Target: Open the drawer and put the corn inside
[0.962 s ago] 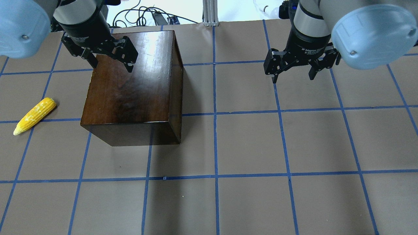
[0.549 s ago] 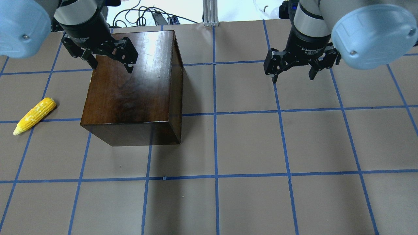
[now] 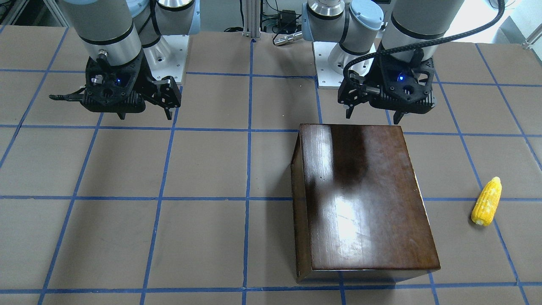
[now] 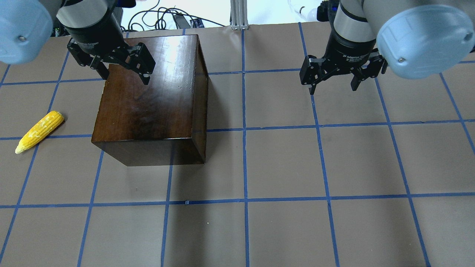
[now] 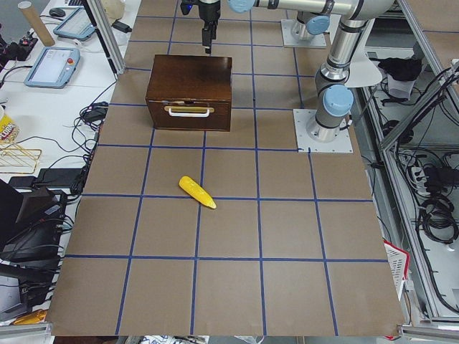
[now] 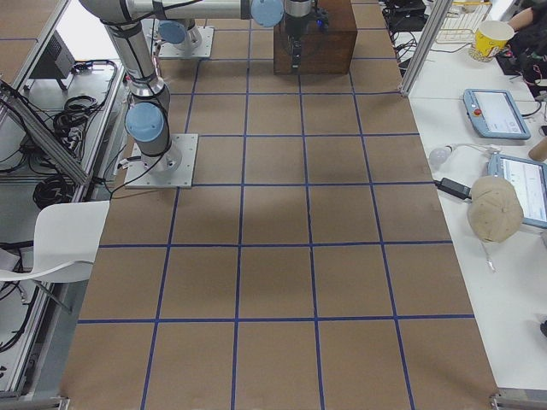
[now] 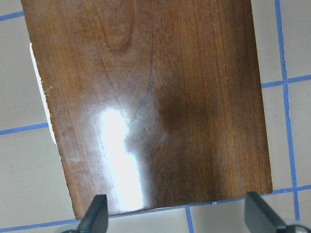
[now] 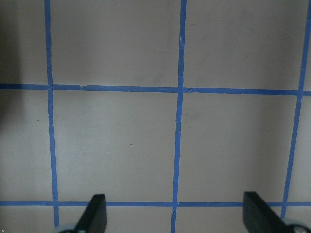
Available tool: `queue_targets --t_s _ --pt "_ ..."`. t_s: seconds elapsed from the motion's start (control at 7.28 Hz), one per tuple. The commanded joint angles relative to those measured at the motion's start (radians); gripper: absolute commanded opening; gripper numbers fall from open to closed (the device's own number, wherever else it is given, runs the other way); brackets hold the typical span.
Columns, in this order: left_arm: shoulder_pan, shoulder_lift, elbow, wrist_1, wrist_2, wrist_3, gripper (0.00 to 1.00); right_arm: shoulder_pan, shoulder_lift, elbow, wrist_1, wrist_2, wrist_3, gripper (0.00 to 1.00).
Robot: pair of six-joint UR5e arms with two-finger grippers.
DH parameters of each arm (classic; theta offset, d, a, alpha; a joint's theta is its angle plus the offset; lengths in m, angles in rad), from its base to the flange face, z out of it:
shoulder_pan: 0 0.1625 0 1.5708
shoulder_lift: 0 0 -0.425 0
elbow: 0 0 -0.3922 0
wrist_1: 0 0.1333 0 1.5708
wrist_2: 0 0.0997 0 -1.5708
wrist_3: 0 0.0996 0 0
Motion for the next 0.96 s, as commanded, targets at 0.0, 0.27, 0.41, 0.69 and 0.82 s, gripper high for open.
queue_targets --t_s 0.0,0.27,0.41,0.69,0.82 --pt "0.069 -0.039 0.003 0.015 -0.008 0.096 1.00 0.000 0.000 0.000 0.000 0.000 0.000 1.00" --pt "0.227 -0.058 0.005 0.013 -0.042 0.152 1.00 0.000 0.000 0.000 0.000 0.000 0.000 1.00" --pt "0.282 -0.073 0.005 0.015 -0.056 0.184 1.00 0.000 0.000 0.000 0.000 0.000 0.000 1.00" --pt "0.335 -0.122 -0.004 0.047 -0.051 0.272 1.00 0.000 0.000 0.000 0.000 0.000 0.000 1.00" --pt "0.365 -0.148 -0.009 0.067 -0.053 0.335 1.00 0.000 0.000 0.000 0.000 0.000 0.000 1.00"
